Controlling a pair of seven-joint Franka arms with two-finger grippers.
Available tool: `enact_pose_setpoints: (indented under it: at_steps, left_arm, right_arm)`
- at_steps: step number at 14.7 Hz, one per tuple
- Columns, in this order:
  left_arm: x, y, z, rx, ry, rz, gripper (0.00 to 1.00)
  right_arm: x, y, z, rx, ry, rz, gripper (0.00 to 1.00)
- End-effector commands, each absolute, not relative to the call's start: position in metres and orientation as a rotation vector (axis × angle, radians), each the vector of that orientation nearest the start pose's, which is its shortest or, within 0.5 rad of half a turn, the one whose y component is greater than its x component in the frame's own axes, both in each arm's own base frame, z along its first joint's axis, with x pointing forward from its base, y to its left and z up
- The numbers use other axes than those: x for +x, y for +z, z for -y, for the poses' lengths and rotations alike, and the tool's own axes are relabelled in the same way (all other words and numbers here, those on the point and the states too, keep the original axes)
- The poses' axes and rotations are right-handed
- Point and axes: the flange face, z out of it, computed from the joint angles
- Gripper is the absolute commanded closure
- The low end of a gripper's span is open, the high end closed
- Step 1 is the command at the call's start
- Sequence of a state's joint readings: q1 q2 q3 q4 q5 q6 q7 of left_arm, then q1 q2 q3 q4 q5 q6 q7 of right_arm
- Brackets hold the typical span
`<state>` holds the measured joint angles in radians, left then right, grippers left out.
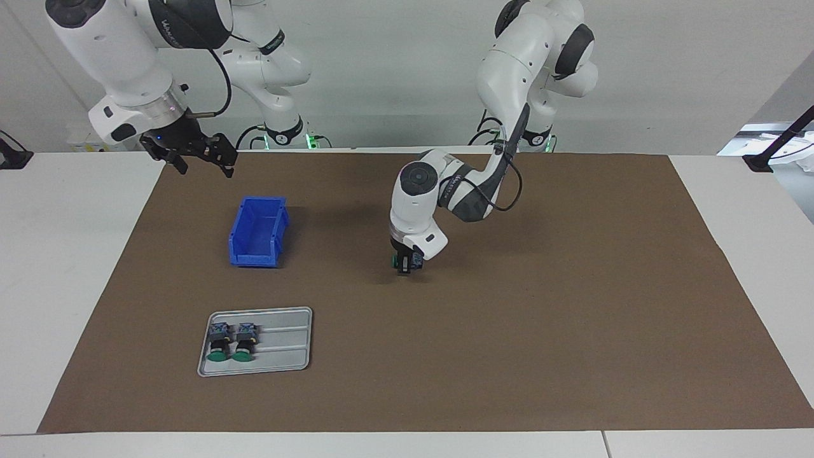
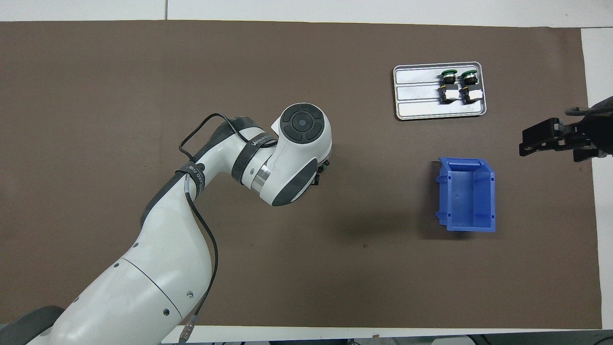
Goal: Place and press button with both arms
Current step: 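Move the left gripper over the green-topped button on the table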
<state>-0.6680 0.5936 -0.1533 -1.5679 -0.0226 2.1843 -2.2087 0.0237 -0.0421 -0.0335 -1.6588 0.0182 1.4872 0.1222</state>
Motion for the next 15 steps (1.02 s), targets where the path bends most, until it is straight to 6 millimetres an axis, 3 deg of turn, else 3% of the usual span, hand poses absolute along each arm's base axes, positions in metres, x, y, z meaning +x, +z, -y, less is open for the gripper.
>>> enact_pose_setpoints:
  at_steps: [1, 4, 9, 11, 15]
  left_arm:
    - [0.488, 0.304, 0.504, -2.406, 0.135, 2.094, 0.76]
    - [0.492, 0.310, 0.499, -2.404, 0.131, 2.095, 0.90]
    - [0.497, 0.349, 0.486, -2.441, 0.119, 2.069, 0.91]
    - [0.506, 0.362, 0.471, -2.427, 0.132, 2.102, 0.91]
    - [0.488, 0.381, 0.451, -2.474, 0.237, 2.087, 0.91]
  right_arm:
    - [0.522, 0.600, 0.004, -3.110, 0.210, -0.176, 0.02]
    - [0.522, 0.600, 0.004, -3.110, 0.210, -0.176, 0.02]
    - [0.522, 0.600, 0.004, -3.110, 0.210, -0.176, 0.02]
    - [0.522, 0.600, 0.004, -3.110, 0.210, -0.176, 0.02]
    - [0.522, 0.600, 0.004, -3.110, 0.210, -0.176, 0.02]
